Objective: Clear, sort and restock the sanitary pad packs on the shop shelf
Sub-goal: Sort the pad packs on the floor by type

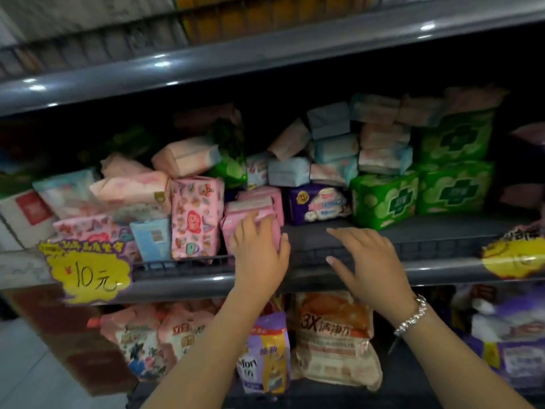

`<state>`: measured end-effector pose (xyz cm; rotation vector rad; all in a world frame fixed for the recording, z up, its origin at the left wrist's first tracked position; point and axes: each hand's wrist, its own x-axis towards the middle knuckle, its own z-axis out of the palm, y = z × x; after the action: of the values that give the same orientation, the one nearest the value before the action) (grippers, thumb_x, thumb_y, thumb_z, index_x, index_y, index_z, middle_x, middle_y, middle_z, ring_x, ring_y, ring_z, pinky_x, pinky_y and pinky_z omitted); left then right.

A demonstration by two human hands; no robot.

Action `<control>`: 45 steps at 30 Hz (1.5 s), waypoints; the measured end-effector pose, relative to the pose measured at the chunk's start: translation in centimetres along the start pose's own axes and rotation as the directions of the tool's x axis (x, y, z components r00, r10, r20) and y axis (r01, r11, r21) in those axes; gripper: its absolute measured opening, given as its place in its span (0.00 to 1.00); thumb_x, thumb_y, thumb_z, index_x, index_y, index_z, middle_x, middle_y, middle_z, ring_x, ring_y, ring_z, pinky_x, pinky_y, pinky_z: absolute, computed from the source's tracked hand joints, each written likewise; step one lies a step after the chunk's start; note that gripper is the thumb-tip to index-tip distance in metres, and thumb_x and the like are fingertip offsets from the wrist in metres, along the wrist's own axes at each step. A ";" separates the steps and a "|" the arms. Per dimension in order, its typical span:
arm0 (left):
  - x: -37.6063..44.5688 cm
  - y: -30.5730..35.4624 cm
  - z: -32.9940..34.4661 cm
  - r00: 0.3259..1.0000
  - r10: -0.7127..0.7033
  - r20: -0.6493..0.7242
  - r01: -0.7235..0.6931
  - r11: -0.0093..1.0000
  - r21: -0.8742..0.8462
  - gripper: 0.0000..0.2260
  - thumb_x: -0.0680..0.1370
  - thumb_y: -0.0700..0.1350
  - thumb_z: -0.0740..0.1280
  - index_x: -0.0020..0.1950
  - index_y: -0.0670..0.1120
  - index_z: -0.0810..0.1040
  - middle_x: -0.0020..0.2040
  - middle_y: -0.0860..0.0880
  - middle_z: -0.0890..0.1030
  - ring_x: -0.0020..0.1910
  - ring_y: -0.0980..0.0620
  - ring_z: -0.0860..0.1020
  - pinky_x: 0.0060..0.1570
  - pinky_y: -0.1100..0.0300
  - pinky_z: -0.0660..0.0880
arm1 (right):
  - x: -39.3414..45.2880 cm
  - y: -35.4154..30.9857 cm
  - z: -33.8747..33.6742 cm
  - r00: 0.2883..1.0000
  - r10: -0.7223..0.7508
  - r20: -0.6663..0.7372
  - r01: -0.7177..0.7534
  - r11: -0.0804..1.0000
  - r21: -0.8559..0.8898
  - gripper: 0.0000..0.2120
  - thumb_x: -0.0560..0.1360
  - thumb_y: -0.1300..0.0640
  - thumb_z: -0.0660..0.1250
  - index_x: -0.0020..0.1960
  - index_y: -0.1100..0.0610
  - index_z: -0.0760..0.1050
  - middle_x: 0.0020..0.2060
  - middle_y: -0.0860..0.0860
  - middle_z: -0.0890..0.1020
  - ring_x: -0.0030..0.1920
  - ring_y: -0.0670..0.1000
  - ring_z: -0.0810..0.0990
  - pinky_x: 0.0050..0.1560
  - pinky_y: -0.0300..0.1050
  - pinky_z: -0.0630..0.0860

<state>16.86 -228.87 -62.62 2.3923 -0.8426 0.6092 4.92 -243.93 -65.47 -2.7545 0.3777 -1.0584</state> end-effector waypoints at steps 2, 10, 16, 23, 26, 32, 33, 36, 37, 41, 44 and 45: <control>2.1 -0.7 0.6 0.995 -0.096 0.029 0.093 0.991 0.098 0.25 0.79 0.56 0.59 0.73 0.47 0.67 0.76 0.40 0.58 0.74 0.40 0.55 0.71 0.43 0.52 | 0.7 0.5 0.4 0.999 -0.006 0.042 0.006 1.000 0.006 0.25 0.73 0.43 0.59 0.65 0.53 0.76 0.57 0.49 0.81 0.56 0.55 0.78 0.54 0.51 0.73; 5.5 -1.2 1.2 0.955 -0.237 0.178 0.183 0.944 0.276 0.28 0.75 0.71 0.53 0.73 0.62 0.65 0.76 0.46 0.61 0.73 0.38 0.57 0.69 0.42 0.53 | 2.9 1.1 3.3 0.990 0.030 0.134 -0.059 0.974 0.219 0.24 0.78 0.44 0.61 0.71 0.52 0.70 0.65 0.48 0.76 0.65 0.53 0.73 0.63 0.51 0.70; 7.3 -0.1 1.7 0.940 -0.153 0.305 0.144 0.988 0.051 0.33 0.72 0.74 0.49 0.70 0.58 0.70 0.75 0.47 0.66 0.73 0.42 0.60 0.69 0.46 0.56 | 4.1 1.4 3.6 0.984 0.076 0.160 -0.128 0.928 0.351 0.26 0.79 0.46 0.62 0.76 0.47 0.61 0.72 0.45 0.68 0.70 0.48 0.68 0.67 0.44 0.67; 9.3 -0.6 1.1 0.882 -0.303 0.361 0.252 0.950 0.183 0.33 0.77 0.69 0.47 0.77 0.53 0.62 0.78 0.43 0.58 0.76 0.39 0.53 0.72 0.44 0.50 | 5.0 1.3 3.7 0.968 0.097 0.233 -0.175 0.923 0.343 0.29 0.80 0.43 0.58 0.78 0.45 0.52 0.75 0.44 0.62 0.72 0.47 0.66 0.63 0.44 0.70; 9.2 -0.4 1.2 0.871 -0.277 0.405 0.215 0.958 0.192 0.34 0.76 0.71 0.47 0.77 0.54 0.62 0.78 0.45 0.59 0.77 0.41 0.51 0.72 0.38 0.41 | 5.3 1.3 3.7 0.965 0.108 0.240 -0.184 0.929 0.321 0.31 0.79 0.41 0.58 0.78 0.43 0.50 0.75 0.43 0.62 0.70 0.48 0.69 0.60 0.46 0.73; 10.9 -2.5 0.4 0.875 -0.279 0.395 0.291 0.956 0.030 0.29 0.66 0.72 0.53 0.61 0.62 0.75 0.69 0.44 0.71 0.68 0.41 0.65 0.68 0.46 0.61 | 5.8 0.7 3.6 0.966 0.114 0.232 -0.193 0.914 0.356 0.30 0.79 0.41 0.59 0.76 0.38 0.51 0.74 0.42 0.65 0.68 0.49 0.71 0.57 0.46 0.74; 11.0 -2.7 0.5 0.876 -0.283 0.390 0.309 0.951 -0.003 0.28 0.65 0.72 0.54 0.59 0.62 0.75 0.68 0.45 0.71 0.67 0.41 0.66 0.68 0.47 0.62 | 5.8 0.7 3.6 0.967 0.117 0.228 -0.195 0.912 0.360 0.29 0.78 0.41 0.59 0.76 0.37 0.52 0.73 0.42 0.66 0.68 0.49 0.71 0.56 0.46 0.74; 10.5 -2.0 0.7 0.887 -0.238 0.396 0.277 0.960 -0.043 0.22 0.71 0.69 0.60 0.57 0.58 0.76 0.67 0.46 0.71 0.67 0.41 0.65 0.62 0.55 0.61 | 5.9 0.8 3.8 0.967 0.132 0.216 -0.210 0.894 0.396 0.29 0.78 0.41 0.61 0.76 0.39 0.55 0.72 0.44 0.68 0.67 0.50 0.72 0.56 0.46 0.74; 10.5 -1.8 0.7 0.894 -0.210 0.396 0.258 0.963 -0.072 0.22 0.70 0.69 0.59 0.56 0.57 0.76 0.67 0.46 0.71 0.68 0.41 0.64 0.58 0.56 0.61 | 6.0 0.8 3.8 0.965 0.146 0.217 -0.226 0.883 0.411 0.29 0.78 0.41 0.61 0.76 0.41 0.56 0.72 0.45 0.68 0.67 0.50 0.72 0.57 0.45 0.74; 10.9 -1.2 0.6 0.880 -0.206 0.428 0.282 0.952 -0.120 0.30 0.70 0.69 0.58 0.68 0.58 0.71 0.73 0.44 0.63 0.72 0.42 0.59 0.66 0.54 0.60 | 6.2 0.9 3.7 0.950 0.191 0.248 -0.287 0.845 0.450 0.32 0.76 0.39 0.62 0.76 0.42 0.56 0.73 0.47 0.67 0.69 0.50 0.71 0.61 0.46 0.72; 10.7 -2.0 1.6 0.821 -0.273 0.501 0.486 0.795 -0.363 0.34 0.76 0.61 0.65 0.78 0.52 0.57 0.77 0.45 0.59 0.74 0.44 0.60 0.67 0.57 0.61 | 6.4 0.9 3.5 0.938 0.173 0.301 -0.297 0.849 0.437 0.33 0.76 0.38 0.61 0.77 0.40 0.52 0.74 0.45 0.65 0.70 0.50 0.69 0.63 0.48 0.71; 10.5 -2.1 1.9 0.788 -0.295 0.540 0.561 0.704 -0.434 0.38 0.75 0.60 0.67 0.79 0.49 0.54 0.77 0.45 0.60 0.73 0.44 0.63 0.67 0.57 0.62 | 6.6 0.9 3.4 0.933 0.166 0.319 -0.297 0.856 0.424 0.33 0.76 0.37 0.61 0.77 0.40 0.51 0.74 0.45 0.65 0.71 0.50 0.69 0.63 0.48 0.71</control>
<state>26.09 -233.18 -58.81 2.0372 -0.4719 -0.3656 11.80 -246.47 -64.05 -2.3012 0.3515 -0.5981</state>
